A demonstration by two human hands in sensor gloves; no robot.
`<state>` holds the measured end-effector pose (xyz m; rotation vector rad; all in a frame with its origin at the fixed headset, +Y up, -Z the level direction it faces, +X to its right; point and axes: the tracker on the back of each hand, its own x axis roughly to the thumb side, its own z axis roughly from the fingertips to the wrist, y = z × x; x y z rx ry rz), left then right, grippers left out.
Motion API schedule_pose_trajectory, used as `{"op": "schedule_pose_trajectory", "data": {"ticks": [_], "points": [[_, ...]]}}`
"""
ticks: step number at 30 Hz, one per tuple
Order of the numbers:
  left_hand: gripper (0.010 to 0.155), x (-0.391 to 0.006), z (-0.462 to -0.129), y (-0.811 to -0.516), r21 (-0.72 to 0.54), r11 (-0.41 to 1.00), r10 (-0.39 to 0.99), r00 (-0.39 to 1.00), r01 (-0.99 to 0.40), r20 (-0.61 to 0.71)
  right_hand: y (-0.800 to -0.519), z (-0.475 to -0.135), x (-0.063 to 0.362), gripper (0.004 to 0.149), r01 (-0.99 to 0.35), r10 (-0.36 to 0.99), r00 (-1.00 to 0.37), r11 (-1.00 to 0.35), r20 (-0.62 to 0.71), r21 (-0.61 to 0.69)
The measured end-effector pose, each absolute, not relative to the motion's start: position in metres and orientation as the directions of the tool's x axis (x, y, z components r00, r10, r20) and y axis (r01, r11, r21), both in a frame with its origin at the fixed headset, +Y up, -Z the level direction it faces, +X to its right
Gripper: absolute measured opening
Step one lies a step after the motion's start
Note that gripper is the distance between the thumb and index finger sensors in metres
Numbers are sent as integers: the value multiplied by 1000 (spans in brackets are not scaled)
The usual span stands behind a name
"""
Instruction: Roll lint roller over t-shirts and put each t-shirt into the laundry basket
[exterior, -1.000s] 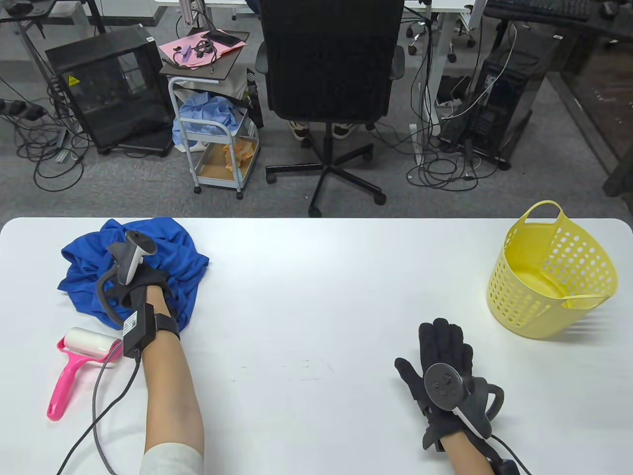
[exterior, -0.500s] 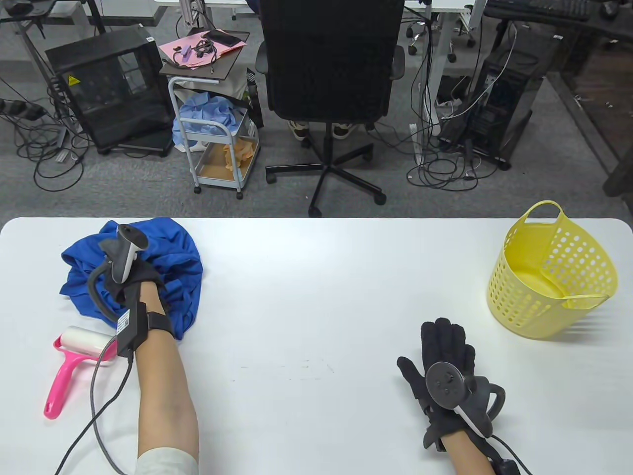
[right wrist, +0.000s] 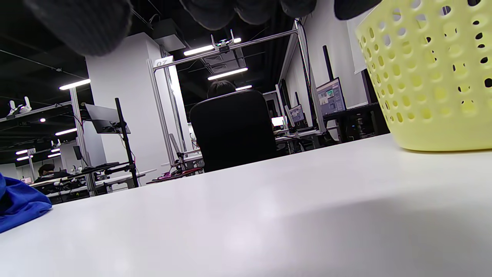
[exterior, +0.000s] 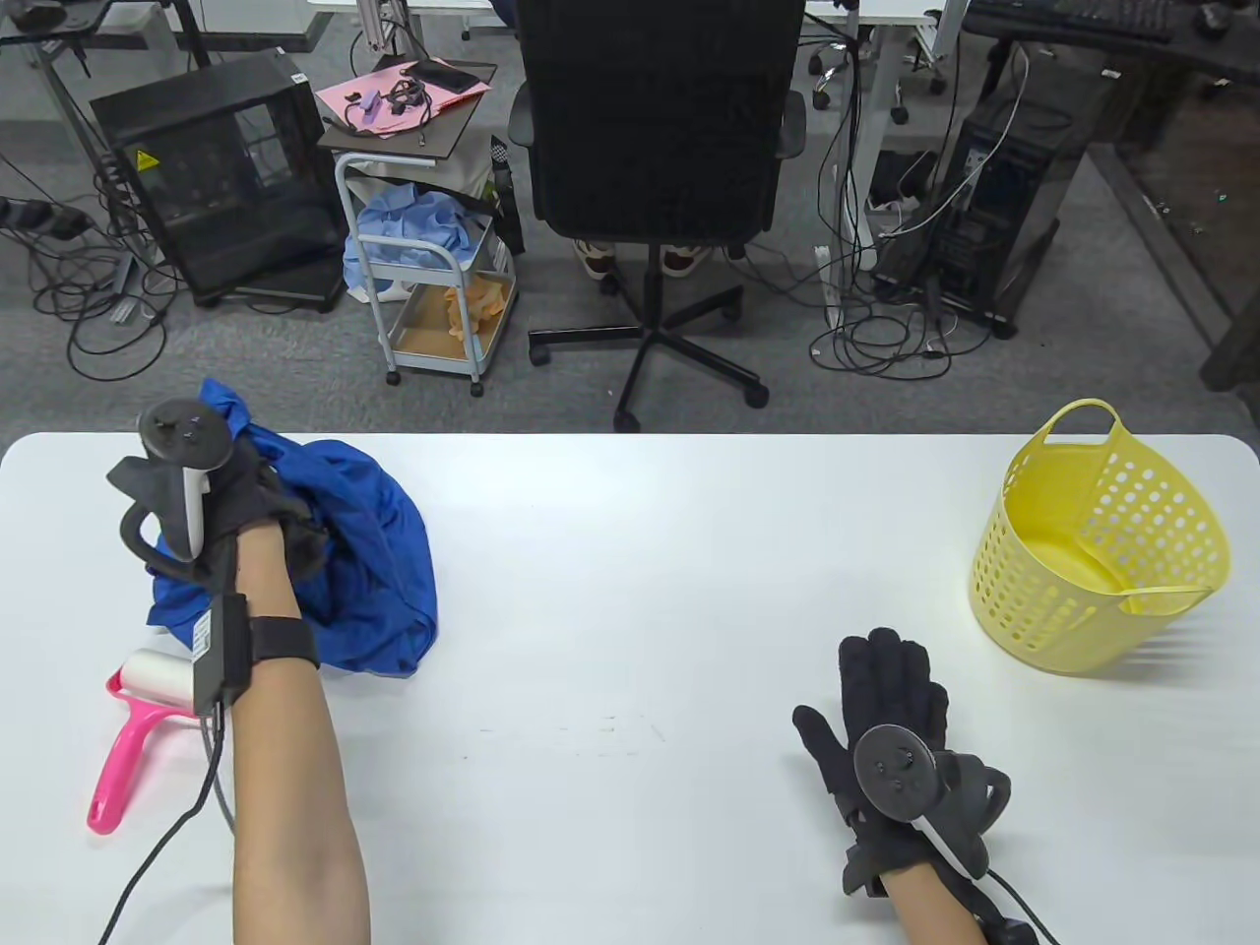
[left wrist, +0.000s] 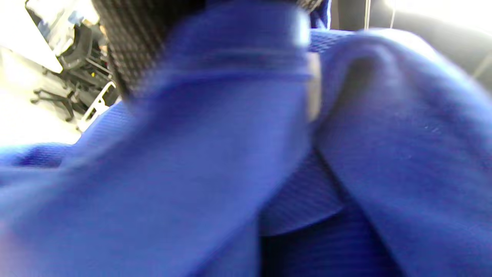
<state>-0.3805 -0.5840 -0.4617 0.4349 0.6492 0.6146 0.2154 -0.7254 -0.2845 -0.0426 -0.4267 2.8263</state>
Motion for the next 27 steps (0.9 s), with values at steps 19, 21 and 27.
{"op": "schedule_pose_trajectory", "data": {"ticks": [19, 21, 27], "points": [[47, -259, -429, -469, 472, 160, 773, 407, -867, 486, -718, -281, 220, 74, -316, 329, -944, -895, 13, -316], [47, -229, -419, -458, 384, 139, 752, 350, -913, 558, -717, -281, 221, 74, -321, 333, -943, -893, 15, -315], [45, -154, -392, -447, 184, 152, 730, 236, -971, 641, -711, -279, 222, 74, -366, 368, -928, -874, 57, -321]]}}
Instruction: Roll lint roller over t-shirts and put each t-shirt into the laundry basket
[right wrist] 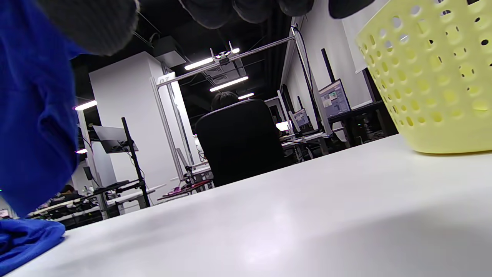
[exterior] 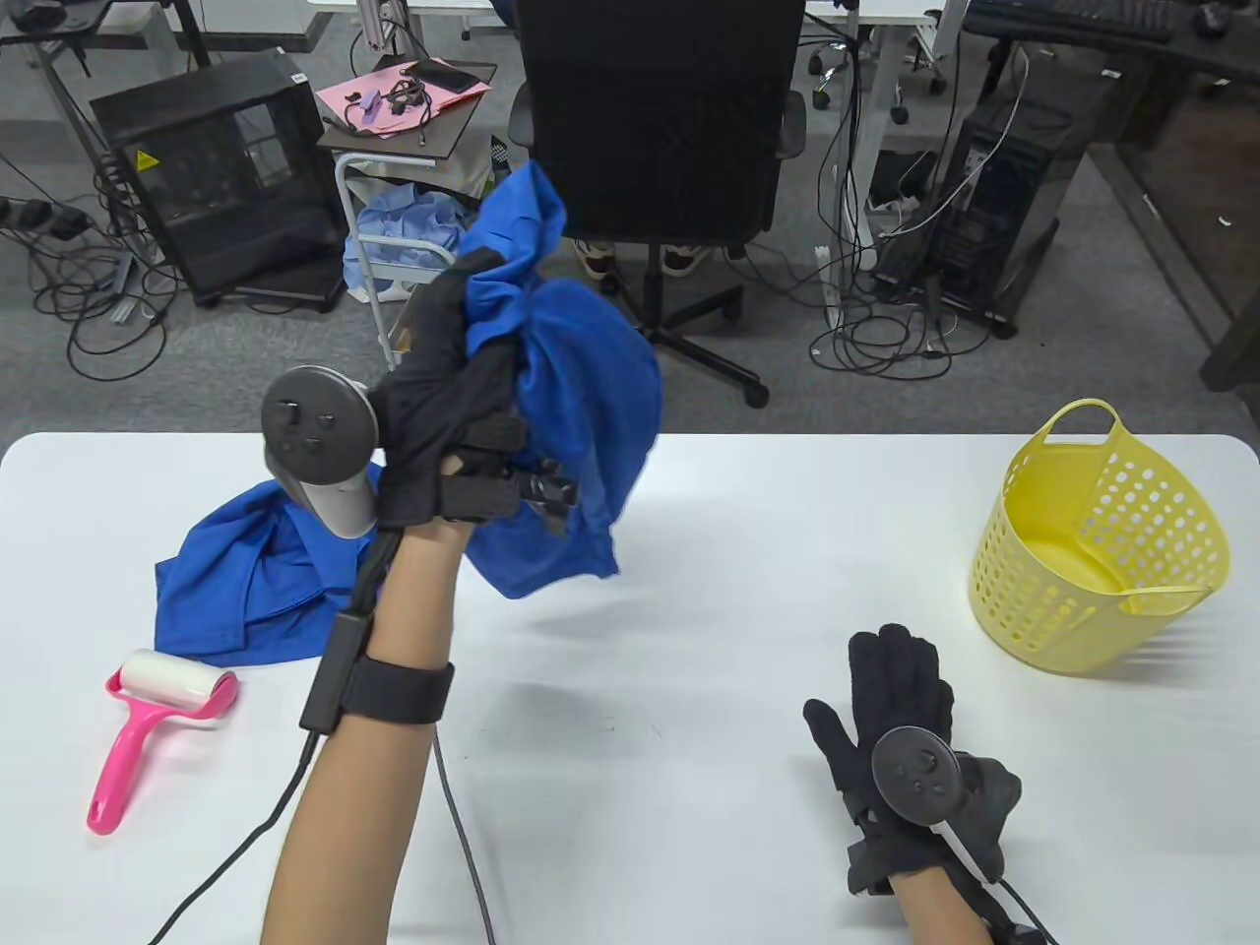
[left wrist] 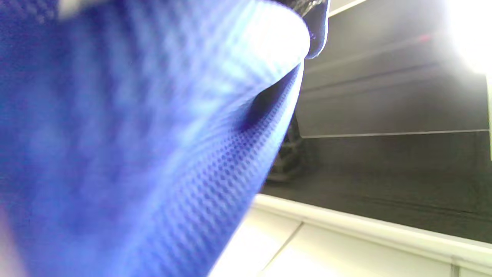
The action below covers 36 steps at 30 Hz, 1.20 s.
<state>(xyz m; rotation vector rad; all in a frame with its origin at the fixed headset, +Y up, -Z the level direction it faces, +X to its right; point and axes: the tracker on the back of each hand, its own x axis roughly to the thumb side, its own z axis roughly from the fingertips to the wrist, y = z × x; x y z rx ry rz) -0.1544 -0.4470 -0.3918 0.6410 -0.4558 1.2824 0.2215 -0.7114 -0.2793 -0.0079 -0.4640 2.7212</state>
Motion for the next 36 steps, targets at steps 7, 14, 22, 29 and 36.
{"op": "schedule_pose_trajectory", "data": {"ticks": [7, 14, 22, 29, 36], "points": [[44, -95, -373, -452, 80, 269, 750, 261, -960, 608, -646, -273, 205, 79, -699, 606, -713, -655, 352, -287], [44, -60, -363, -453, -26, 450, 723, 347, -893, 597, -571, -311, 177, 95, -766, 706, -641, -612, 302, -195], [42, -114, -351, -433, 106, 622, 597, 557, -776, 577, -516, -329, 214, 40, -744, 690, -664, -570, 288, -350], [39, -174, -355, -432, 216, 591, 646, 616, -777, 450, -476, -337, 252, 38, -766, 766, -605, -486, 217, -420], [40, -180, -357, -447, 111, 618, 686, 603, -778, 408, -465, -337, 255, 38, -743, 758, -624, -500, 190, -445]]}}
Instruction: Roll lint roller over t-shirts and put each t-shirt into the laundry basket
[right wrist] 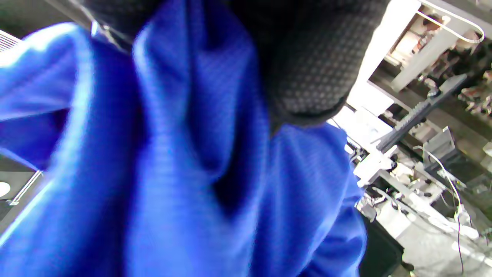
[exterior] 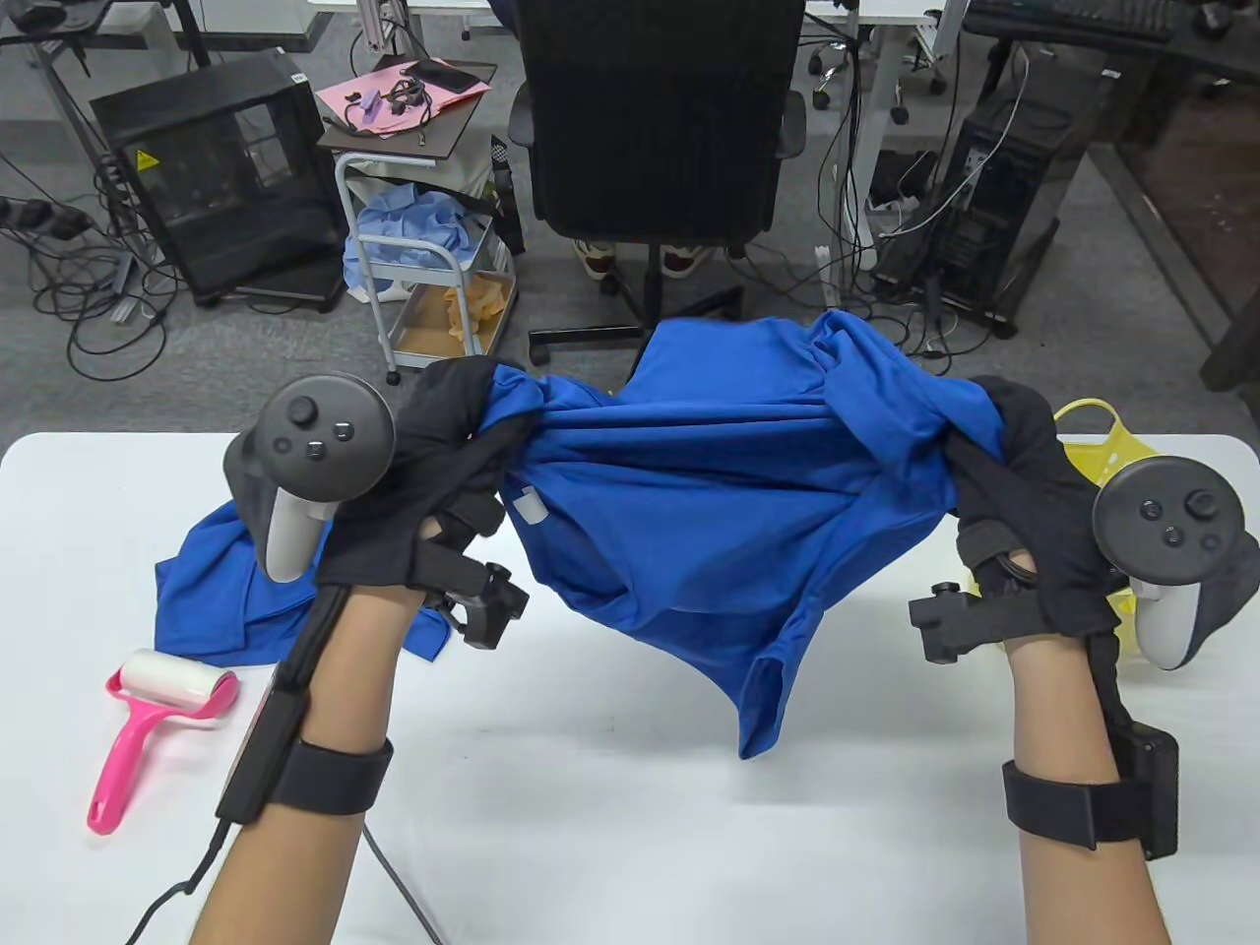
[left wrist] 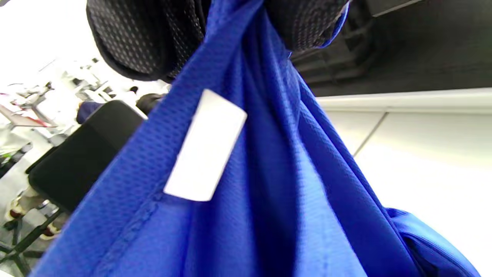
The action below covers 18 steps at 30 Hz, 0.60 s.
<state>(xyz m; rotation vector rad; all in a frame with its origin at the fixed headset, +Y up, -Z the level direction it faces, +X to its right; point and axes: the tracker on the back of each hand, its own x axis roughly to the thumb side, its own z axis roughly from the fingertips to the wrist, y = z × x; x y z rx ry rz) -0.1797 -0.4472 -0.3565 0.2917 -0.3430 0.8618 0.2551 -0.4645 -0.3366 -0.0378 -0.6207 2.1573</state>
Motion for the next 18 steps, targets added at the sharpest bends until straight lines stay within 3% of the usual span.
{"op": "schedule_pose_trajectory", "data": {"ticks": [5, 8, 10, 13, 15, 18], "points": [[47, -170, -361, -457, -101, 494, 806, 412, -863, 425, -463, -350, 246, 40, -730, 737, -652, -548, 177, -409], [60, -163, -361, -463, -198, 588, 768, 464, -784, 442, -460, -357, 239, 40, -777, 765, -609, -522, 209, -352], [54, -152, -361, -472, -297, 706, 701, 579, -642, 416, -455, -359, 230, 40, -814, 776, -573, -499, 263, -298], [61, -130, -362, -489, -220, 846, 531, 731, -485, 429, -448, -361, 214, 39, -847, 784, -530, -471, 325, -246], [80, -118, -365, -499, -194, 874, 485, 765, -446, 424, -444, -362, 203, 40, -860, 778, -510, -467, 366, -206], [102, -103, -375, -508, -170, 795, 592, 683, -582, 427, -440, -363, 186, 40, -871, 771, -480, -474, 418, -125]]}}
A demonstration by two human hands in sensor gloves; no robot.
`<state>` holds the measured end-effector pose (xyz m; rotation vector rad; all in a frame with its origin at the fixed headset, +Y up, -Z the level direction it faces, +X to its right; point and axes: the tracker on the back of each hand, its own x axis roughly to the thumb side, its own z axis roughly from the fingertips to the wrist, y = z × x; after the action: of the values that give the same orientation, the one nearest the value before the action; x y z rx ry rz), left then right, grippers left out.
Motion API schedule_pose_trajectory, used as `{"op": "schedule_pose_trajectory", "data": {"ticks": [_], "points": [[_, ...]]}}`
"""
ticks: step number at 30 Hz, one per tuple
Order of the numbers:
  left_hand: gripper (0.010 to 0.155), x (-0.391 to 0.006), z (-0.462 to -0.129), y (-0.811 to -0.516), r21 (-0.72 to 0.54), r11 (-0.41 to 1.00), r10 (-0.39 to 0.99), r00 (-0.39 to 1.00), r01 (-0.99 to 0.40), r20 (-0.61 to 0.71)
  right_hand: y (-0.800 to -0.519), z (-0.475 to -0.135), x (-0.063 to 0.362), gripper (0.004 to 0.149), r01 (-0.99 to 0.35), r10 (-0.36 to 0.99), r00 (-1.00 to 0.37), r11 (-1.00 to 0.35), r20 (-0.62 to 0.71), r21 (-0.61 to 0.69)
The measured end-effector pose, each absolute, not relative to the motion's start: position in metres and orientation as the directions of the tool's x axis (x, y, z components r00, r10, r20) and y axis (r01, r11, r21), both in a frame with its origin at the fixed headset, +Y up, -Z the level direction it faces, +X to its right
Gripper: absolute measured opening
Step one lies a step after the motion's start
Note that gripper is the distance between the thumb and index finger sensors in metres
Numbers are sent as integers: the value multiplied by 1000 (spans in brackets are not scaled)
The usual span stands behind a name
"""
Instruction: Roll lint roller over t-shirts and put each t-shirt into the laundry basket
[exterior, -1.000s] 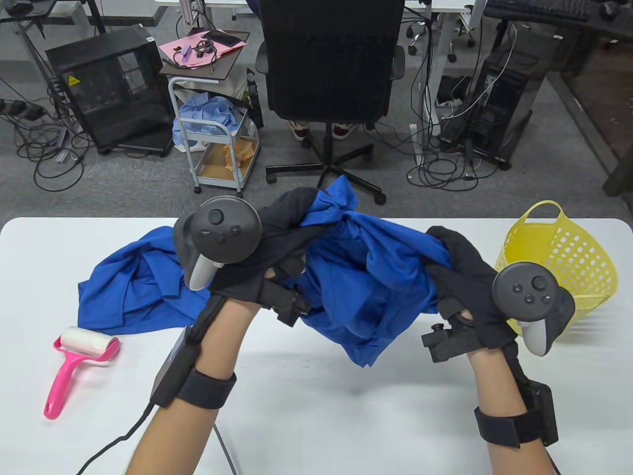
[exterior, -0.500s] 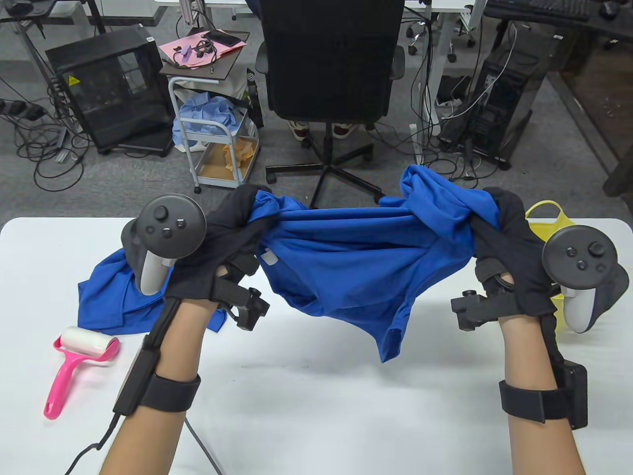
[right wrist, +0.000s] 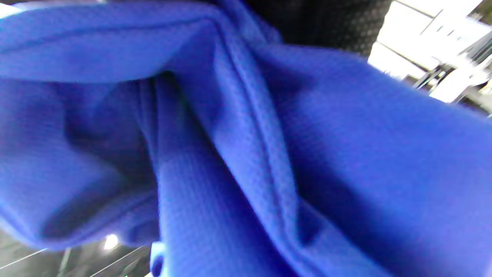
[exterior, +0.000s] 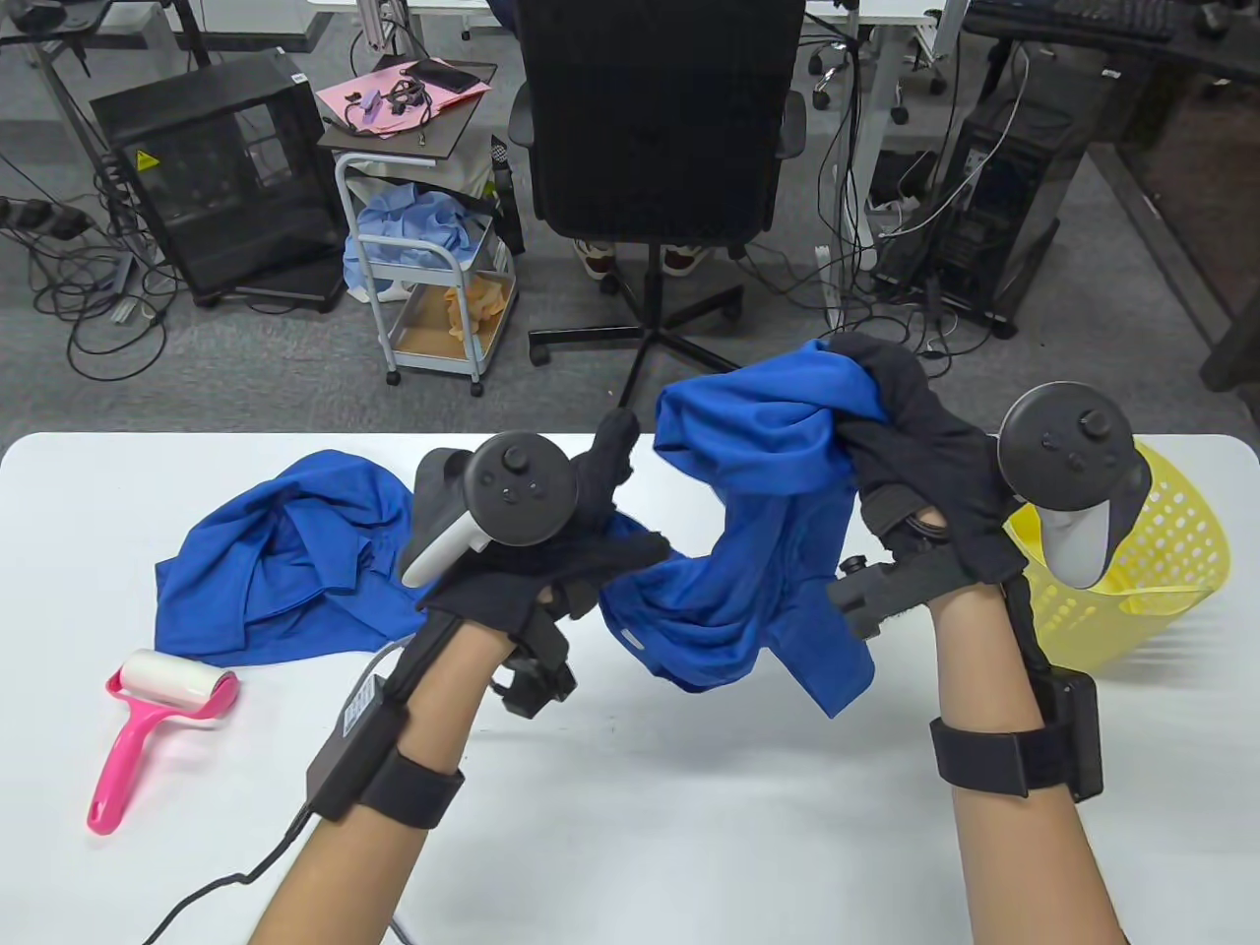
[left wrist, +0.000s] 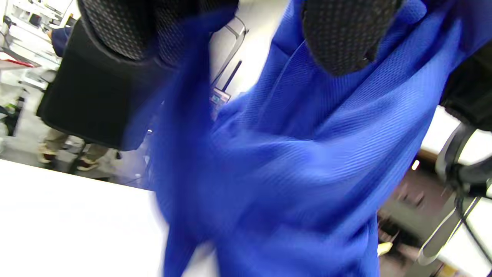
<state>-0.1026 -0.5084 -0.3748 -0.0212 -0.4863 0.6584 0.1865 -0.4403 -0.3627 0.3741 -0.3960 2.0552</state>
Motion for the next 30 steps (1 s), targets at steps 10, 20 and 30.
{"op": "schedule_pose_trajectory", "data": {"ticks": [10, 20, 30], "points": [[43, -130, -386, -475, -64, 505, 758, 406, -861, 510, -439, -363, 211, 40, -740, 681, -671, -587, 294, -329], [43, -125, -369, -423, 73, 637, 625, 570, -767, 533, -446, -370, 177, 52, -639, 556, -746, -752, 366, -161], [42, -100, -360, -408, 114, 752, 505, 678, -650, 534, -458, -366, 123, 100, -733, 826, -287, -516, 485, 445]]}}
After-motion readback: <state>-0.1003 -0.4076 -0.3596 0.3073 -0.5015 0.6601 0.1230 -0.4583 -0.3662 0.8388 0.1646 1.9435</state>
